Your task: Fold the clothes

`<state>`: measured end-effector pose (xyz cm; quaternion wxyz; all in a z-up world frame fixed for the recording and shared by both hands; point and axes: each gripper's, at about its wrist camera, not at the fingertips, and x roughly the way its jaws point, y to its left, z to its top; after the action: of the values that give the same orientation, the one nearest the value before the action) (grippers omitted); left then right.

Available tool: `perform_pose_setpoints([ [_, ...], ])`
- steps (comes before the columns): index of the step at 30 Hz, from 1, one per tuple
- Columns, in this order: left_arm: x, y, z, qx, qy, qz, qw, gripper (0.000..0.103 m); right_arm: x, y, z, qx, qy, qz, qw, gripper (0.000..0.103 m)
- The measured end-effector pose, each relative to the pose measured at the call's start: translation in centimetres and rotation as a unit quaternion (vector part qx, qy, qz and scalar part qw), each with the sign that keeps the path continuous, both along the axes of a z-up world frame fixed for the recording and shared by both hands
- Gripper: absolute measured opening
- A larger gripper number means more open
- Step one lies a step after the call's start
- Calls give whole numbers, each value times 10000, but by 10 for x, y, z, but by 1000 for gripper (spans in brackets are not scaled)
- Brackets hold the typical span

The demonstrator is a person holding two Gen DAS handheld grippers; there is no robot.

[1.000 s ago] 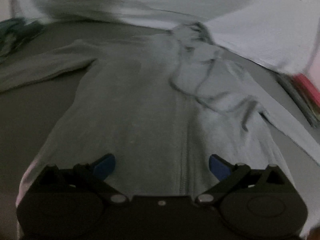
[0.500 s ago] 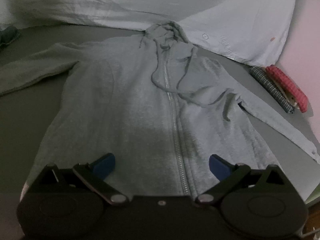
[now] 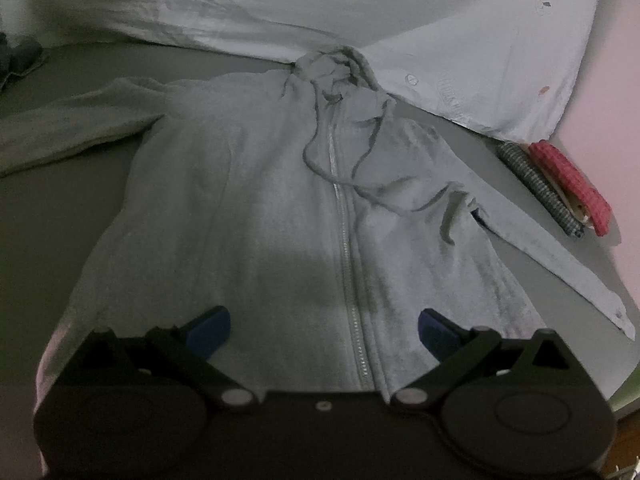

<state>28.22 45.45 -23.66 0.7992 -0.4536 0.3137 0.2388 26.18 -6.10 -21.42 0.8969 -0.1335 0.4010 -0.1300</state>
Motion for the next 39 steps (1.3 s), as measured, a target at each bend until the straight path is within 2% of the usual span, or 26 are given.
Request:
perform_pose_setpoints([
  [1,-1,2,0,-46,-37,120,9999,99,1,1,0,-22,-6,25,10000,102],
  [2,-3,2,0,2,-2,250,9997,90,2,1,-1,-43,-13,49,10000,102],
  [3,-3,2,1,83,63,356,9993,70,2,2,-1,-65,-19,74,9999,102],
  [4,-2,0,3,330,272,338,9985,56,4,3,-1,-77,-18,91,9999,102],
  [5,0,-1,4,591,498,312,9965,24,4,3,-1,-79,-10,111,9999,102],
  [6,2,-2,4,870,758,253,9930,9,5,2,-1,-70,2,133,9999,102],
  [10,0,5,5,719,701,270,9946,7,7,-1,1,-2,89,227,9997,101],
  [13,12,-11,29,1060,475,72,9932,6,9,-4,3,47,199,375,9991,100],
  [15,25,-31,54,1265,133,-184,9917,5,8,-7,5,65,242,543,9982,99],
  [17,40,-62,87,1288,-401,-528,9895,5,5,-12,6,43,246,705,9972,96],
  [18,48,-88,108,1376,-721,-810,9845,5,4,-16,8,40,236,763,9968,95],
  [20,65,-157,155,1686,-1427,-1680,9607,5,4,-26,12,144,203,890,9957,95],
  [21,68,-200,178,1750,-1808,-2200,9425,5,4,-39,15,211,166,841,9961,95],
  [22,69,-241,195,1726,-2115,-2714,9230,5,4,-52,18,279,129,783,9965,95],
  [24,72,-334,218,1580,-2614,-3746,8754,9,3,-77,24,415,53,668,9969,95],
  [25,72,-377,219,1464,-2704,-4208,8534,11,3,-90,27,483,16,610,9970,95],
  [26,77,-418,212,1407,-2675,-4750,8264,24,3,-103,30,551,-22,552,9970,95],
  [27,81,-459,204,1360,-2604,-5261,7981,45,3,-115,33,619,-60,494,9968,95],
  [28,86,-495,190,1389,-2359,-5670,7769,54,2,-128,36,687,-97,436,9966,95],
  [29,89,-526,174,1434,-2057,-5976,7615,58,2,-141,39,755,-135,378,9963,95],
  [31,91,-567,142,1462,-1401,-6280,7514,58,2,-166,45,890,-210,262,9955,95],
  [32,89,-572,133,1355,-1270,-6304,7537,58,2,-179,48,958,-248,204,9949,95],
  [34,83,-566,120,1197,-1164,-6211,7658,64,1,-202,51,1120,-283,107,9932,93],
  [35,81,-560,116,1176,-1112,-6132,7732,72,1,-212,51,1217,-278,69,9922,87],
  [37,78,-543,106,1414,-938,-5826,7948,75,9,-233,49,1503,-285,2,9882,74],
  [39,79,-523,94,1702,-595,-5445,8192,75,23,-249,48,1739,-312,13,9843,54],
])
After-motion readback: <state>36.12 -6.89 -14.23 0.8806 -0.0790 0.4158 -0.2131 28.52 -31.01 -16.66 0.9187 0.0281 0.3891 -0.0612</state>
